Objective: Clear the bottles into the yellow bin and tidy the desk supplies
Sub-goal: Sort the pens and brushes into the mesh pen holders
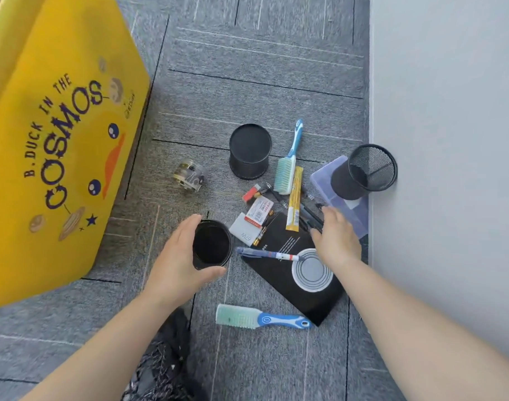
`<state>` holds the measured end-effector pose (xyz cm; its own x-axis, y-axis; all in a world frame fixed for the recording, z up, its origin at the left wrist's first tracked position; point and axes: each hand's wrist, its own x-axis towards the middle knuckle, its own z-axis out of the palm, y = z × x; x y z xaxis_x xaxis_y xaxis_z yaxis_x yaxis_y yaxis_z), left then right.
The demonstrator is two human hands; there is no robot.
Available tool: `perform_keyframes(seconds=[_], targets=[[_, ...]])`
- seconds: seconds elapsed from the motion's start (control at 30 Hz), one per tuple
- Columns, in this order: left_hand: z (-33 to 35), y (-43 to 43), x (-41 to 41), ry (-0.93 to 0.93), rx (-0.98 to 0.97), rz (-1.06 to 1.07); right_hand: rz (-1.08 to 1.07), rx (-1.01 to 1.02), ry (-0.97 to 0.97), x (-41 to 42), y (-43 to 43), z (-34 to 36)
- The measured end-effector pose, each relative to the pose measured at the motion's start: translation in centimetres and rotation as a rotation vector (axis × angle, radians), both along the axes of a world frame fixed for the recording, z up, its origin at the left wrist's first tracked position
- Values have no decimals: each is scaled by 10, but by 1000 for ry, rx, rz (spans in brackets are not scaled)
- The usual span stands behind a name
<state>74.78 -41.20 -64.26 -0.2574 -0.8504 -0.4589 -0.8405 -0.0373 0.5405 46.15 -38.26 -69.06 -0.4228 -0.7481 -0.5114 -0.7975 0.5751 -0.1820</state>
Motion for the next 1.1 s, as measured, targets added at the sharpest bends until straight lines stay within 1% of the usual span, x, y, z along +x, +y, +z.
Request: perform_keyframes(seconds=[0.3,0.47,0.57,0.7,0.87,0.97,1.1], targets=[[-3,0,1,18,22,25,-76,61,-13,-5,-13,-9],[-3,0,1,19,19,22,-173,-3,-32,-6,-5,-14],[-2,0,1,11,25,20,-215,67,-1,-10,4,-13],[0,-1,0,16,31,22,-182,165,50,-20,19,-13],[-1,0,0,14,23,24,-101,84,-15,-27,14,-10],[-1,0,0,13,30,23,-17,102,15,-23,6,-12],[-1,-1,0,7,29,14,-8,164,-23,-21,-2,-16]])
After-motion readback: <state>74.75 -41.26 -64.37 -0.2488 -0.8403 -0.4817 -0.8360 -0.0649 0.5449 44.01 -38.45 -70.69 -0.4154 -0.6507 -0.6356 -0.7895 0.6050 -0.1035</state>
